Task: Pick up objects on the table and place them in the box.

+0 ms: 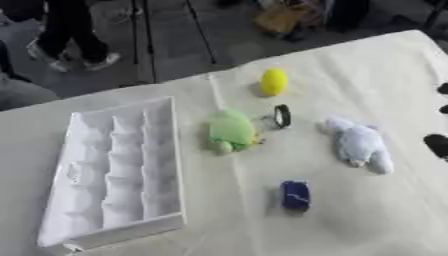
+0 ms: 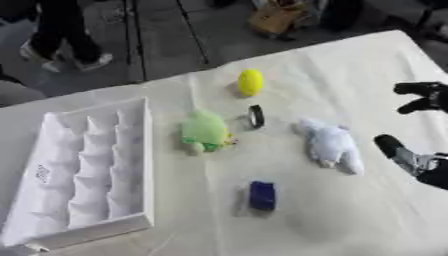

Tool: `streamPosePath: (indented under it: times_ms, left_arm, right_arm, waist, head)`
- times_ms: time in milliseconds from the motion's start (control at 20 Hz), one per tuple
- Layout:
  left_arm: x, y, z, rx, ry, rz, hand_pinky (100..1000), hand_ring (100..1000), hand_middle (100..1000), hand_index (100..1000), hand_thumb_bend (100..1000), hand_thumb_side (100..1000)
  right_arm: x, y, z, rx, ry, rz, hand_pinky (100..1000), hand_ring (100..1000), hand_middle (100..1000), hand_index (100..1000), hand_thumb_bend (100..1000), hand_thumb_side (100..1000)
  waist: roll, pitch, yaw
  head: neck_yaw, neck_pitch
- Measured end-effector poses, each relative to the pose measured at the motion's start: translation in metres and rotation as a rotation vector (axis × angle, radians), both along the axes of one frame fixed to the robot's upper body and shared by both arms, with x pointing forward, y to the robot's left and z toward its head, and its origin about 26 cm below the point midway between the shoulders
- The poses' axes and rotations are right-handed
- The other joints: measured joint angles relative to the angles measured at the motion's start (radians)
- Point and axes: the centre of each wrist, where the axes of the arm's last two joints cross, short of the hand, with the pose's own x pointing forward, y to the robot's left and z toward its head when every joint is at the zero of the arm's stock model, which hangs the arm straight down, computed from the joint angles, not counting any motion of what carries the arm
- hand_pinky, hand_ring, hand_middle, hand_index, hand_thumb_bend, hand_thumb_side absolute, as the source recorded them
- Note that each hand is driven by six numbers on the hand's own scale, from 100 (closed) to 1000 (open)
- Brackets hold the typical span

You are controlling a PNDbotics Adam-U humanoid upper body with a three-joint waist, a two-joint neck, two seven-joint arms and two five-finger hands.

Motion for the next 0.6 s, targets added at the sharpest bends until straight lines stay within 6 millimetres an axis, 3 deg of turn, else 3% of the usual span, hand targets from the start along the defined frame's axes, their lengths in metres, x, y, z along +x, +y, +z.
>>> streamPosePath:
  times_ms: [200,600]
  left_arm:
    - [0.000,-0.001,-0.001,0.002,0.003,-0.008,1000,764,768,730,412,1000]
    - [0.000,-0.001,-0.002,0.003,0.008,-0.017,1000,762,765,729,408,1000]
  right_arm:
    - [0.011,-0.006,-0.004,-0.062,0.037,-0.006,821,750,859,933,503,548]
    - [0.034,-0.018,0.000,-0.226,0.109,-0.022,832,784,875,933,561,515]
  waist:
    - [0.000,0.000,0.001]
    - [0.000,0.000,0.012]
  head:
    - [-0.030,0.000]
    - [-0.043,0.001]
